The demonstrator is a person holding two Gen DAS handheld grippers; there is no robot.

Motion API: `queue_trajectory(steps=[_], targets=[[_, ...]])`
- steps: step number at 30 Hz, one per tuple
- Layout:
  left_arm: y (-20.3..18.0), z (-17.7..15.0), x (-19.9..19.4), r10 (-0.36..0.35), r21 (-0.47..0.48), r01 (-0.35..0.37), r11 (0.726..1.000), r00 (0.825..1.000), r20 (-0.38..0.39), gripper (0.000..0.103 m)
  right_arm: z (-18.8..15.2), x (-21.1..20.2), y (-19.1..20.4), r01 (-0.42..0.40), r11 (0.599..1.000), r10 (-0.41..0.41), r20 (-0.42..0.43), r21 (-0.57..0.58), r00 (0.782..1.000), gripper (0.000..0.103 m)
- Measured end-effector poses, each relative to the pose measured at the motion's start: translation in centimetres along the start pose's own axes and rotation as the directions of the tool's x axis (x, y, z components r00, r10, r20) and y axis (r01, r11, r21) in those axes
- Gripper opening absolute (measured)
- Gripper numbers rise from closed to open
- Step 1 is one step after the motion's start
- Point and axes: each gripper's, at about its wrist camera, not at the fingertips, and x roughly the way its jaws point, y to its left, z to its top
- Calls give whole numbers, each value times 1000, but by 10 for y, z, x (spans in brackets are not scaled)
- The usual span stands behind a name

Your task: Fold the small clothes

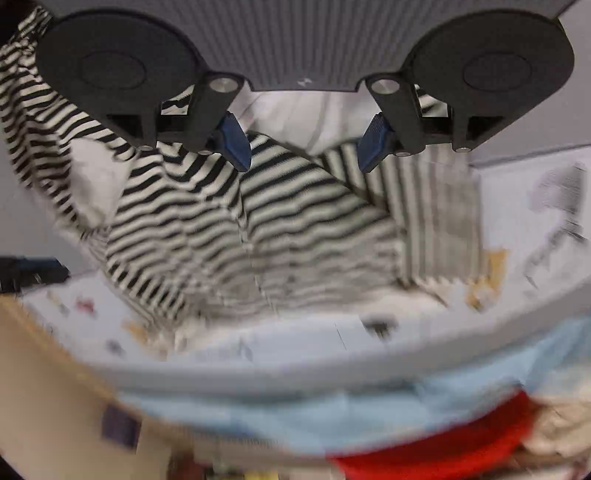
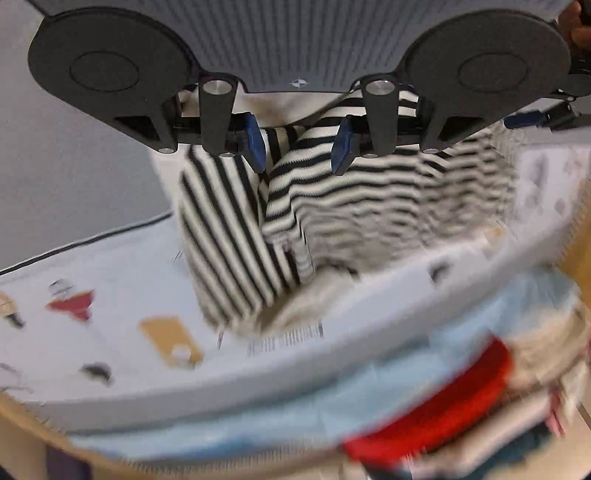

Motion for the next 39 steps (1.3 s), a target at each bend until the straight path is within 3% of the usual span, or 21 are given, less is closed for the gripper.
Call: queue_trajectory(steps=[4, 7, 8, 10, 12, 13, 15, 17, 19, 23, 26, 28, 33, 37, 39], targets=[[19, -17, -73, 6, 9, -7, 1000, 995, 99, 67, -15, -67, -19, 5, 1000, -6, 100, 14, 995, 41], [33, -43, -112, -33, -42, 39, 998, 993, 116, 46, -37, -120, -33, -6, 999, 0, 162, 37, 987, 41], [37, -55, -122, -40, -62, 48, 997, 991, 126, 44, -44, -131, -35, -7, 999, 0, 175, 40, 985, 41], [45, -83, -135, -52, -134, 70, 989, 990, 132, 38, -65, -155, -43, -4, 999, -5, 193, 47, 981, 41], [58, -116, -135, -74, -252, 102, 962, 990, 120, 37, -90, -166, -49, -9, 998, -2, 196, 57, 981, 41], [63, -123, -128, -75, -298, 87, 951, 996, 49, 34, -103, -169, -57, -11, 998, -2, 191, 65, 982, 40], [69, -129, -122, -46, -304, 50, 951, 999, 20, 31, -120, -161, -67, 26, 992, -39, 98, 124, 994, 34], [76, -134, -116, -47, -321, 36, 946, 999, -27, 33, -127, -158, -73, -8, 987, -3, 66, 162, 998, 34], [89, -138, -107, -64, -394, 25, 919, 994, -88, 36, -132, -149, -73, 15, 991, -16, 8, 133, 1000, 34], [113, -147, -95, -96, -537, 5, 844, 985, -143, 55, -139, -133, -76, 50, 986, -40, -65, 156, 997, 35], [124, -155, -85, -111, -604, -34, 796, 973, -201, 63, -144, -122, -73, 55, 985, -37, -112, 165, 993, 47], [128, -162, -78, -132, -626, -46, 779, 963, -236, 64, -146, -112, -68, 65, 986, -42, -148, 156, 988, 52], [127, -169, -65, -178, -649, -42, 760, 947, -268, 64, -152, -88, -61, 112, 987, -83, -232, 114, 969, 53], [118, -168, -58, -178, -628, -48, 777, 940, -292, 64, -159, -73, -67, 199, 975, -161, -314, 94, 936, 52], [115, -168, -54, -183, -619, -48, 784, 935, -304, 64, -160, -72, -69, 209, 974, -170, -322, 91, 931, 52]])
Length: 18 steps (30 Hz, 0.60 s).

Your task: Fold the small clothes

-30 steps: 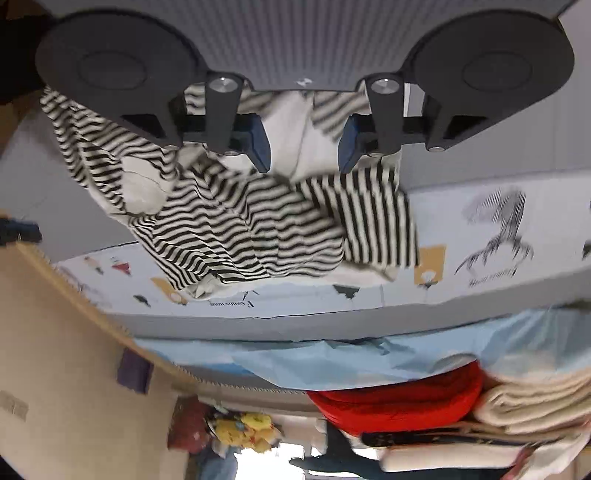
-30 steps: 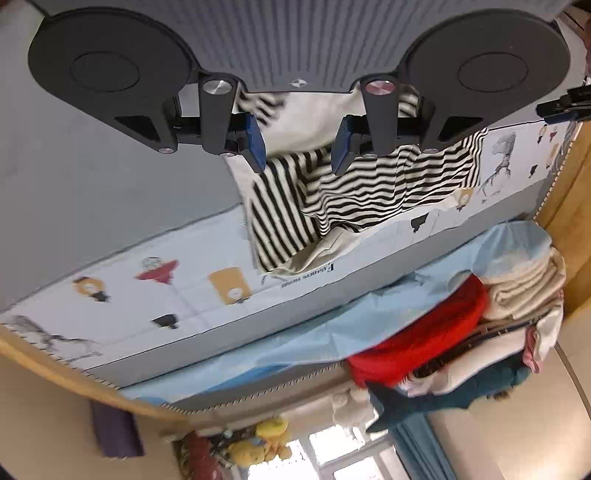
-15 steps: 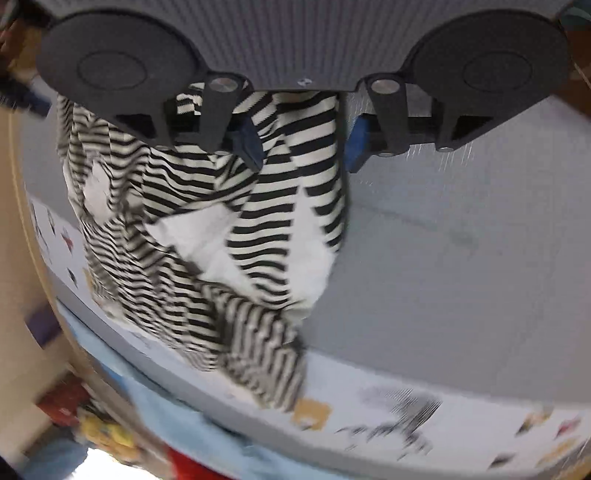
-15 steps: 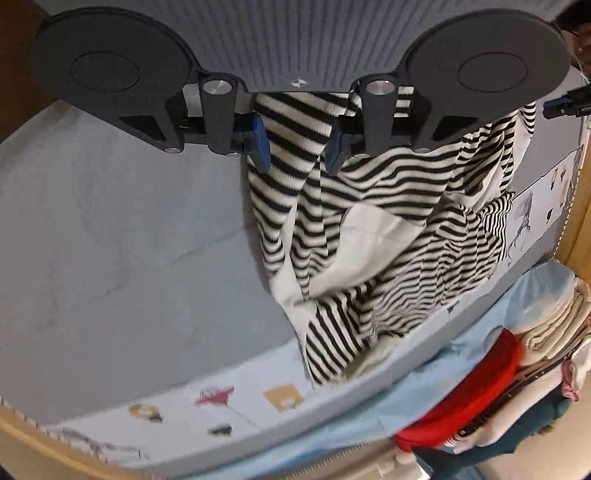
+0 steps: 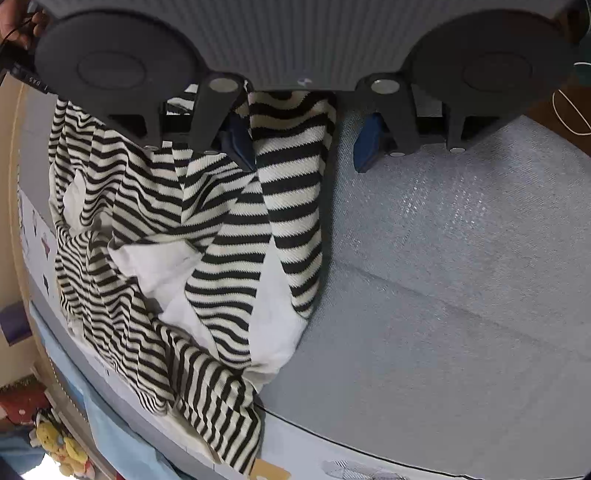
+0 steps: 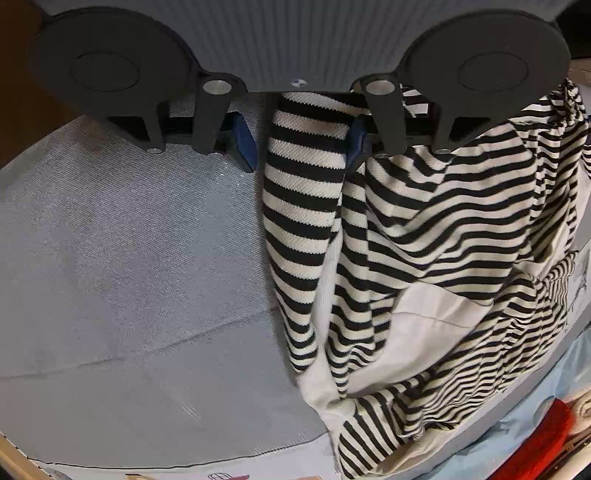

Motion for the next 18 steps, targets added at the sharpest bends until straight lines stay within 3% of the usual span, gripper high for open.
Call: queue_trajectory(steps=[2, 6, 8, 9, 10, 11, 15, 18], targets=[[-5, -2, 4, 9, 23, -9, 1000, 1000, -17, 64, -1, 0, -1, -9, 1000, 9, 3, -7, 1000, 47], [-14, -7, 12, 35, 79, -31, 996, 998, -42, 61, -6, 1, -1, -37, 999, 37, -15, -28, 999, 19], [-17, -10, 14, 43, 101, -38, 994, 998, -43, 43, -7, 0, 0, -40, 998, 39, -20, -45, 999, 7], [-19, -11, 13, 39, 111, -34, 993, 998, -41, 36, -7, -1, 0, -38, 998, 37, -19, -47, 999, 6], [-21, -12, 12, 34, 120, -29, 992, 999, -34, 17, -6, -3, -1, -40, 998, 40, -16, -45, 999, 5], [-23, -14, 8, 32, 133, -30, 991, 999, -18, 7, -5, -4, -2, -48, 998, 48, -11, -38, 999, 4], [-38, -21, -14, 23, 209, -32, 977, 999, 46, 6, -3, -22, -9, -119, 993, 119, 54, -7, 991, 3], [-45, -23, -40, -31, 236, 9, 972, 996, 88, 6, 0, -46, -14, -188, 982, 187, 114, -2, 976, 3]])
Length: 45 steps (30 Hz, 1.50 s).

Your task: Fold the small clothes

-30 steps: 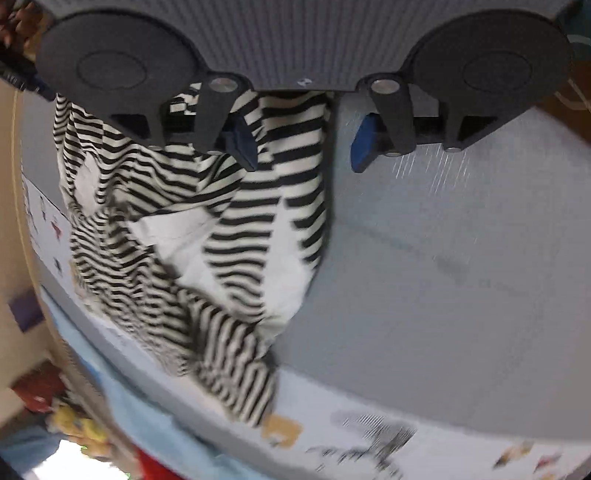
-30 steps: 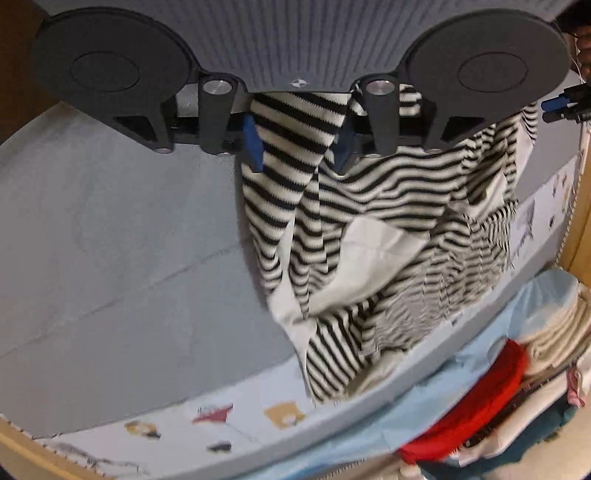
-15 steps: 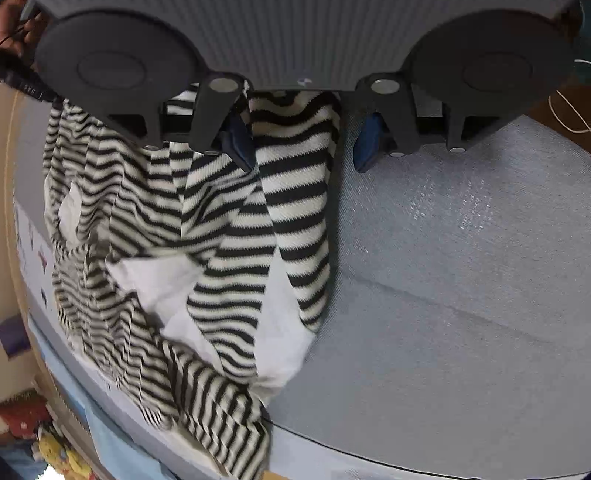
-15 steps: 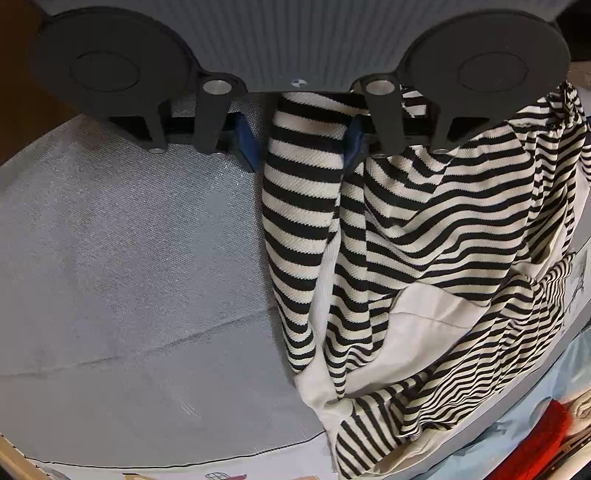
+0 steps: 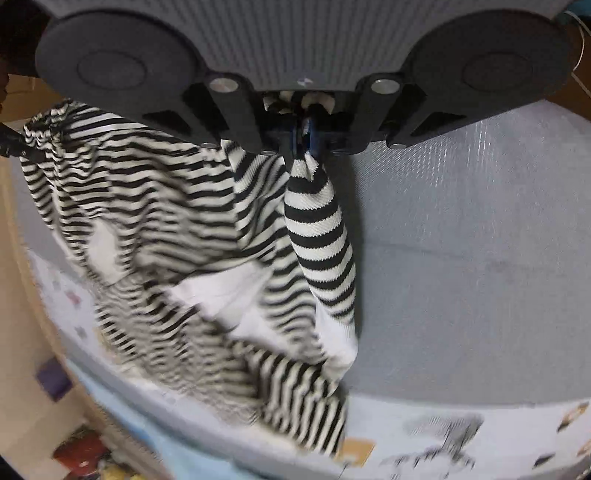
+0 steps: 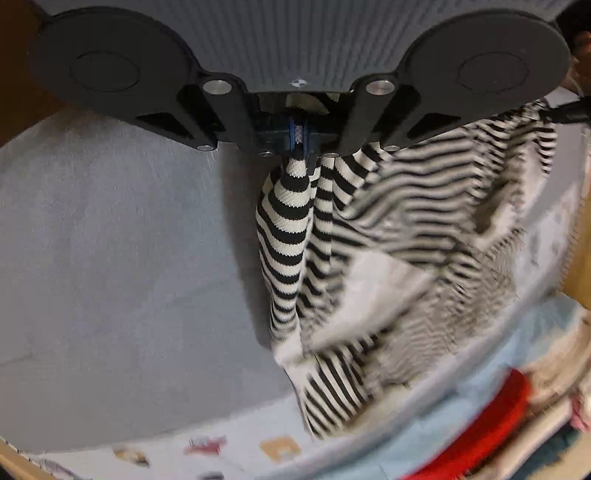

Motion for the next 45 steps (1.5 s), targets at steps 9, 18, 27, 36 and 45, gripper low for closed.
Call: queue_trajectory(steps=[9, 18, 27, 36, 45], targets=[[-12, -15, -107, -182, 59, 174, 983, 969, 166, 5, 9, -98, -3, -178, 980, 159, 186, 86, 970, 3], [-1, -38, -186, -332, 13, 341, 940, 904, 271, 5, -27, -209, -3, -302, 952, 271, 336, 44, 902, 2], [4, 45, -85, -261, -78, 287, 955, 935, 238, 4, 19, -132, -7, -214, 966, 170, 268, 143, 948, 2], [43, 149, 48, -198, -335, 268, 903, 953, 231, 13, 147, 2, 22, -104, 983, 62, 260, 153, 964, 4], [24, 150, 36, -276, -187, 315, 930, 938, 210, 67, 145, 48, 14, -78, 985, 38, 248, 155, 968, 23]])
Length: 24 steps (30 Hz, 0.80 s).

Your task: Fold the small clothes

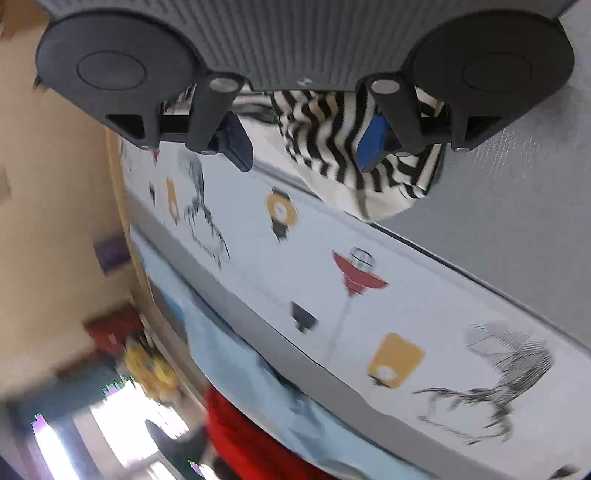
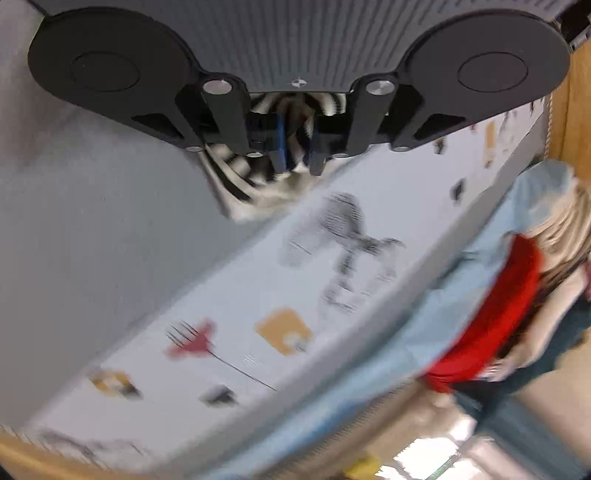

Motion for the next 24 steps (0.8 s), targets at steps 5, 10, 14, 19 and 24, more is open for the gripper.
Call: queue_trajectory(steps=[5, 10, 14, 19, 24], targets=[[-31, -28, 15, 57, 195, -37, 980, 994, -98, 66, -20, 8, 20, -97, 986, 72, -175, -135, 982, 41], [-42, -47, 47, 114, 268, -71, 961, 983, -147, 66, -43, 33, 22, -94, 991, 61, -300, -99, 952, 41], [-40, -48, 70, 166, 206, -134, 969, 975, -148, 66, -47, 47, 32, -93, 990, 54, -317, -108, 947, 43], [-36, -39, 81, 220, 106, -208, 972, 968, -121, 37, -47, 61, 40, -33, 993, -3, -306, -113, 952, 38], [-40, -29, 81, 249, 103, -240, 965, 965, -86, 16, -39, 65, 37, -9, 996, -16, -282, -87, 959, 10]])
